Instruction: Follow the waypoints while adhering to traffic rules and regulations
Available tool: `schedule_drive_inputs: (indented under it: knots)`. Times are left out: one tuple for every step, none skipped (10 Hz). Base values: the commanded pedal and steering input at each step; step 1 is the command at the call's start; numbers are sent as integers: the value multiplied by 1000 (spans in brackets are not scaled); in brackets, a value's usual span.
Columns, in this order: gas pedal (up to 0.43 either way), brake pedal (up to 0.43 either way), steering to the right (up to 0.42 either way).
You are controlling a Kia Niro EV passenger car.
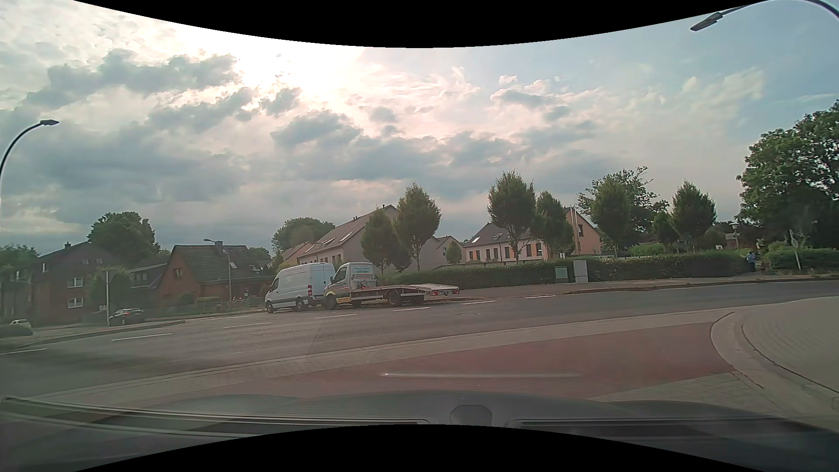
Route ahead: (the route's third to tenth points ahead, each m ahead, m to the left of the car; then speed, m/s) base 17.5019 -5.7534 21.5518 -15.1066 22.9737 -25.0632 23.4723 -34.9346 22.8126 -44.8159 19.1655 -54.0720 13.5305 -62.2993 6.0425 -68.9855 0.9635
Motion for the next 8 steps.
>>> schedule_drive_inputs:
  knots:
    - [0,49,0]
    - [0,55,-3]
    - [0,67,-4]
    - [0,79,-4]
    - [0,104,-4]
    - [0,116,-4]
    - [0,128,-4]
    - [0,152,-4]
